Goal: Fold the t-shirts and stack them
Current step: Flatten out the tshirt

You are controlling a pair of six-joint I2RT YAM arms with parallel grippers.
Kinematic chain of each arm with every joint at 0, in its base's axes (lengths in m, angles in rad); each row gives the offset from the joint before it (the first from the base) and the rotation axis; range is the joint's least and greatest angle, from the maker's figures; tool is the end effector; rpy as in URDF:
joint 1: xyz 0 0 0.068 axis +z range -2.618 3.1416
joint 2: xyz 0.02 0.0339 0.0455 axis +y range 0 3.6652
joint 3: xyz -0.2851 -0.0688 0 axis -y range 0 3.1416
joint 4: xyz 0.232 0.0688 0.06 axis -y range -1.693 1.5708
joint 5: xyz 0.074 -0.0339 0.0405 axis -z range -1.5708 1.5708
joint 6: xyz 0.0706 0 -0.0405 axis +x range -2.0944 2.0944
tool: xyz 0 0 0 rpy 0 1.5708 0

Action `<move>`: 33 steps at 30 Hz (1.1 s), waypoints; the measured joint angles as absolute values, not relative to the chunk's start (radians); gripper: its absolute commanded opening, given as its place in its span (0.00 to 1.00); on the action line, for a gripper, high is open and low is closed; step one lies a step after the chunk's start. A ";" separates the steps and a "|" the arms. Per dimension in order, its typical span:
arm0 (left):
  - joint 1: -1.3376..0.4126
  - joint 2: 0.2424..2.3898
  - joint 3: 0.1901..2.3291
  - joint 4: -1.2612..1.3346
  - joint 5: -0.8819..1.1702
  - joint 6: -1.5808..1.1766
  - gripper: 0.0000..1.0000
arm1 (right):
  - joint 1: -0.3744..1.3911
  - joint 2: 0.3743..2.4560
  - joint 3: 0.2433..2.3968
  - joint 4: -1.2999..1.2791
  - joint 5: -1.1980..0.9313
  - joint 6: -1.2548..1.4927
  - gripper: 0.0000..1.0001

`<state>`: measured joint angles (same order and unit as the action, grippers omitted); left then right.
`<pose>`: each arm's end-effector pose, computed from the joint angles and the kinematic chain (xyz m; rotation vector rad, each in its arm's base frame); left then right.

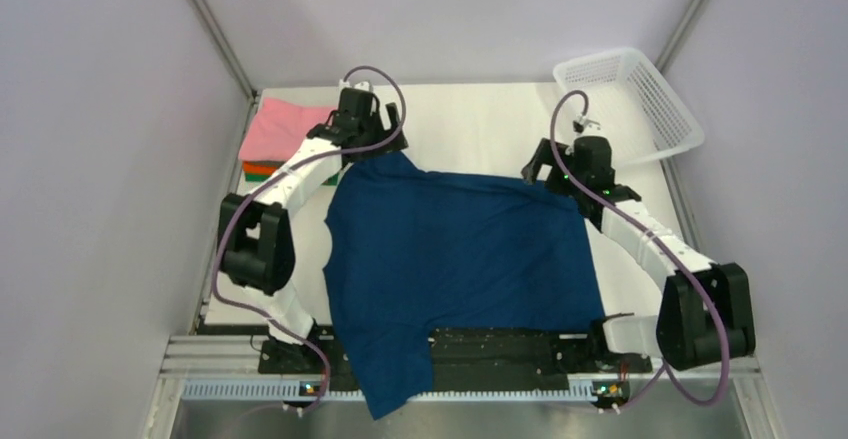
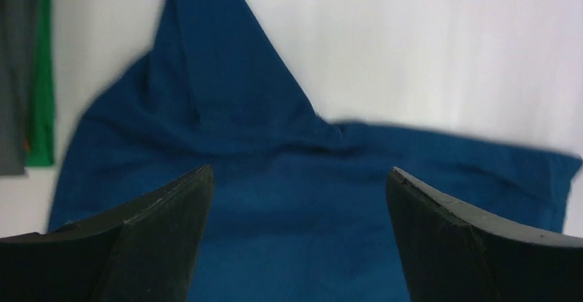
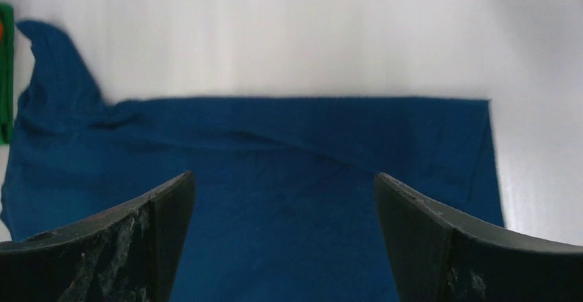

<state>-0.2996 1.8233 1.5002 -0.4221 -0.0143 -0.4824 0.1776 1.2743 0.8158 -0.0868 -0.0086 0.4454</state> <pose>0.4174 -0.1279 0.2747 -0.2215 2.3359 -0.3761 0.2902 0.0527 0.2623 0.2805 2.1209 0.3779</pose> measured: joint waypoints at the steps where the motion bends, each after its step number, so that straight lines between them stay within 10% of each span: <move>1: -0.315 1.771 1.436 -0.404 -0.006 -0.500 0.99 | 0.197 1.282 0.803 -0.087 -0.018 0.444 0.99; 14: -0.511 1.525 0.880 -0.277 0.028 -0.645 0.99 | 0.266 1.571 0.757 0.090 -0.041 0.492 0.99; 33: -0.510 1.497 0.775 -0.250 -0.069 -0.714 0.99 | 0.266 1.853 0.940 0.417 0.174 0.603 0.99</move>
<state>-0.5098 1.4971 0.7753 -0.2501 -0.0692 -0.7136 0.2661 1.8534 0.9401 0.4171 0.1741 0.6025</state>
